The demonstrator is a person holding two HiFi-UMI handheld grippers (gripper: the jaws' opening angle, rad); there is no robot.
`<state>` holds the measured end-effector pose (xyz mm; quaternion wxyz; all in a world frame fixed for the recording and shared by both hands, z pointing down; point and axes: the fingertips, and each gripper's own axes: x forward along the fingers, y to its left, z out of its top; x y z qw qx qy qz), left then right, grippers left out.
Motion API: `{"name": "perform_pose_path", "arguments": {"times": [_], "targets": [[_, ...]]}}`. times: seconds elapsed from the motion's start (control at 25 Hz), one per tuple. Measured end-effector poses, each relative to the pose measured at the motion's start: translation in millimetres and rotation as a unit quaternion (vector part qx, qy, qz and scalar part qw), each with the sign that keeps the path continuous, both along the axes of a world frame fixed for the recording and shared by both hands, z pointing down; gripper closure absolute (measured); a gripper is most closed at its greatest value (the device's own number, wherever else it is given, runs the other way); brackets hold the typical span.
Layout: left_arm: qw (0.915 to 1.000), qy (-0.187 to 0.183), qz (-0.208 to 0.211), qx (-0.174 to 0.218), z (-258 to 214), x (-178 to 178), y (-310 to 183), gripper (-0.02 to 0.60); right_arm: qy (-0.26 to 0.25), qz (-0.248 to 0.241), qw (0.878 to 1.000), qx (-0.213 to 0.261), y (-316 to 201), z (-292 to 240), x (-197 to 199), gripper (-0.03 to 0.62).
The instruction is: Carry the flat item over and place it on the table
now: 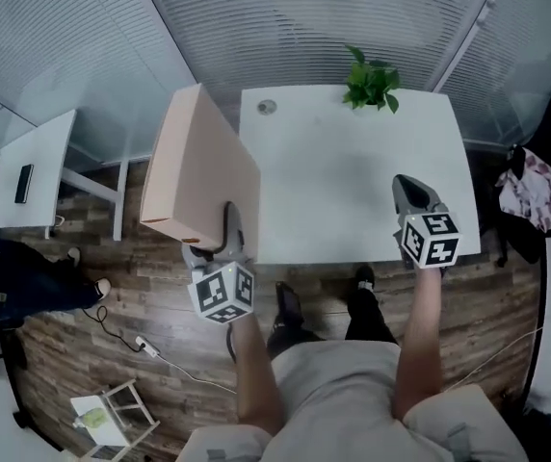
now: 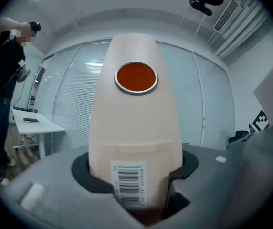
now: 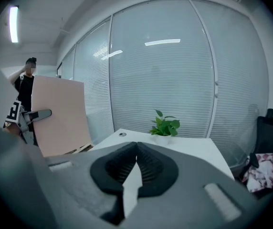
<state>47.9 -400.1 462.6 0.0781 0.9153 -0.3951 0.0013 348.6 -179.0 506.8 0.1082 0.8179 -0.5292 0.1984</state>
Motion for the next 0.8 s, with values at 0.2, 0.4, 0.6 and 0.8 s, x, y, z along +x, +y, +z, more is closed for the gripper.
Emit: {"name": "perform_pose_path", "arguments": {"times": [0.2,0.4,0.6,0.8], "targets": [[0.998,0.048,-0.034,-0.024,-14.1,36.5,33.7,0.282,-0.025,-0.057,0.998,0.002,-14.2,7.7,46.4,0.592],[0.997,0.05,-0.049,-0.032,-10.1,66.5,63.1,0.284,-0.046,-0.116,0.992,0.006,-44.1,19.6,62.5,0.592],[0.9896,0.086,-0.093,-0.069,2.0,70.9,75.0,0.285,-0.051,-0.197,0.979,0.009,-84.7,18.8,46.3,0.592],[0.9784,0.133,-0.108,-0.115,7.2,64.7,94.2,0.285,-0.05,-0.278,0.958,0.038,-127.1,-3.8,3.6,0.592]]}}
